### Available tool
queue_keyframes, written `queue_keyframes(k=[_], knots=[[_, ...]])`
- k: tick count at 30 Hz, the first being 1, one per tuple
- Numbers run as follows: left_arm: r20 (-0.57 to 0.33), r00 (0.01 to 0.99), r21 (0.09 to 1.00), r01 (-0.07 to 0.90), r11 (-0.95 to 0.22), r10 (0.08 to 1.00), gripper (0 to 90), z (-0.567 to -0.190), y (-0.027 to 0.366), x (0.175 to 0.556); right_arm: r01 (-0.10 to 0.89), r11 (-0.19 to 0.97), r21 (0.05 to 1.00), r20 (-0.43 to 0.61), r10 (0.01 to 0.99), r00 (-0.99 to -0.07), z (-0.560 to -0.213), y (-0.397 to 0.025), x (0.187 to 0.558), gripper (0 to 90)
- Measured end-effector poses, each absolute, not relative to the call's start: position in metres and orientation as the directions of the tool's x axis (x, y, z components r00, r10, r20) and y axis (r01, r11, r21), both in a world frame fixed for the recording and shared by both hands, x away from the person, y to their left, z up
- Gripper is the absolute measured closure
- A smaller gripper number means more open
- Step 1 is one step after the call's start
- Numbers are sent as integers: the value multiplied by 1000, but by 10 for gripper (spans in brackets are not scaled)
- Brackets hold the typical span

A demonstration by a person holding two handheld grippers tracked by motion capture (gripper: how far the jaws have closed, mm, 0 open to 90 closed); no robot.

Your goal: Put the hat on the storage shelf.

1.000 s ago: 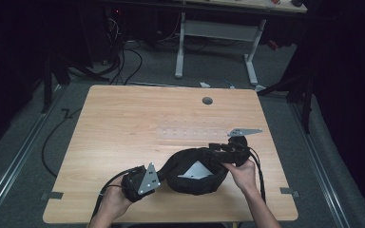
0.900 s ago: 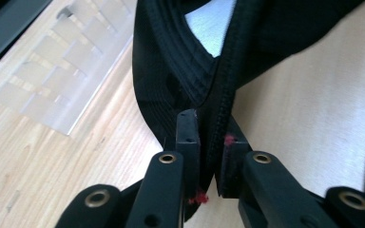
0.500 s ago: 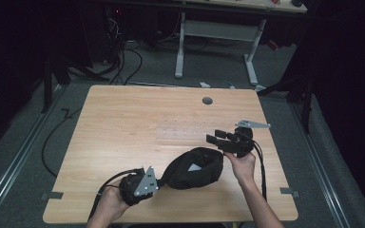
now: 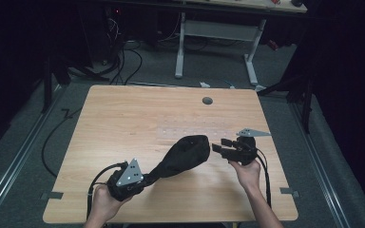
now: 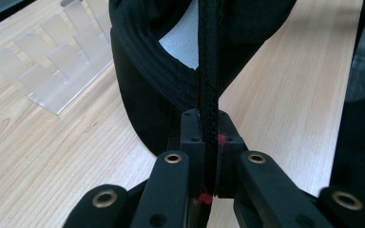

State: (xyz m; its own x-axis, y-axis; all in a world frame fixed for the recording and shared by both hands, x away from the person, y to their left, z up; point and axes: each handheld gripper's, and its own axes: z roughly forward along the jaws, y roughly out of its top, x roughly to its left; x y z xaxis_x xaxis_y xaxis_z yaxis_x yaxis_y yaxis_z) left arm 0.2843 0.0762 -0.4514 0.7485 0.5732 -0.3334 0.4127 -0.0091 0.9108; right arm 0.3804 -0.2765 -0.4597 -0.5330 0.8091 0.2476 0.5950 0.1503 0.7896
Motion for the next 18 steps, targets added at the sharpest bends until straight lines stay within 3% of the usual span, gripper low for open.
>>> queue_keyframes(k=[10, 18], knots=[[-400, 712, 898, 429, 93, 578, 859, -447, 77, 295, 623, 280, 731, 106, 854, -508, -503, -281, 359, 439], [-455, 670, 880, 440, 181, 586, 859, -441, 75, 308, 626, 285, 726, 69, 875, -479, -520, -288, 352, 428]])
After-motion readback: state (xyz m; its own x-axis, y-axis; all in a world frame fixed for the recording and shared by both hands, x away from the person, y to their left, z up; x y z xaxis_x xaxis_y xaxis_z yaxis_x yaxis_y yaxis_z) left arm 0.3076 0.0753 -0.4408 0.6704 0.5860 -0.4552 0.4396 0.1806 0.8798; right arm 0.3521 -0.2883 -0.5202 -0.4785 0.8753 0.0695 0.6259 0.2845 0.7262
